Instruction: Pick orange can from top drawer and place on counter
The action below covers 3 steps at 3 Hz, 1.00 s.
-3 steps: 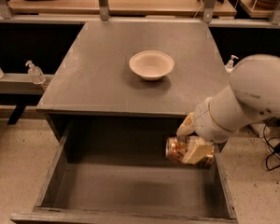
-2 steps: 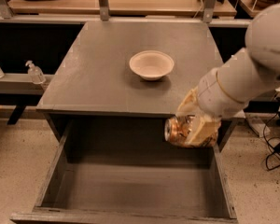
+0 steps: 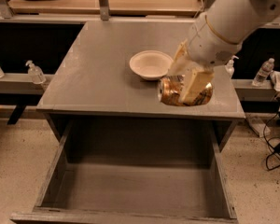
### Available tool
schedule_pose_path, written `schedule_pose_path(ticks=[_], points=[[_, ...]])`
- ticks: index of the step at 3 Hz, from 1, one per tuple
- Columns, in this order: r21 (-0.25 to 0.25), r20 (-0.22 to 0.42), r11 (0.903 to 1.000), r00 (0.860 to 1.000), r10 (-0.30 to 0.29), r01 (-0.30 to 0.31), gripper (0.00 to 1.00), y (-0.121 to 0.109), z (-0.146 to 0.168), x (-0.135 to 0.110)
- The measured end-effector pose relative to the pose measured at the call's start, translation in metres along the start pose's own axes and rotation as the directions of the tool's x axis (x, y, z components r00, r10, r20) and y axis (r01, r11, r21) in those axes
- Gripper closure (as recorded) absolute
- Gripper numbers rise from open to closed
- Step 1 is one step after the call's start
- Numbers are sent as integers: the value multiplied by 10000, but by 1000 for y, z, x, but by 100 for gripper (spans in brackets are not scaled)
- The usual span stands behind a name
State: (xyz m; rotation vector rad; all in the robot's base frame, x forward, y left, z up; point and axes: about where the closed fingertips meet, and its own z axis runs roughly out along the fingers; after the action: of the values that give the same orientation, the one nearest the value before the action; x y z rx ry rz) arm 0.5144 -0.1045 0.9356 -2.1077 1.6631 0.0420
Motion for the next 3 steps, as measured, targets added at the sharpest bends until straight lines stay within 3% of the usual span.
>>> schedule_pose_path(ticks=[1, 2, 3], points=[[353, -997, 9988, 9946, -295, 331, 100, -33, 13, -9], [-233, -2267, 9989, 9729, -447, 405, 100, -25, 61, 15], [-527, -2595, 9982, 9649, -408, 281, 100, -16, 82, 29]])
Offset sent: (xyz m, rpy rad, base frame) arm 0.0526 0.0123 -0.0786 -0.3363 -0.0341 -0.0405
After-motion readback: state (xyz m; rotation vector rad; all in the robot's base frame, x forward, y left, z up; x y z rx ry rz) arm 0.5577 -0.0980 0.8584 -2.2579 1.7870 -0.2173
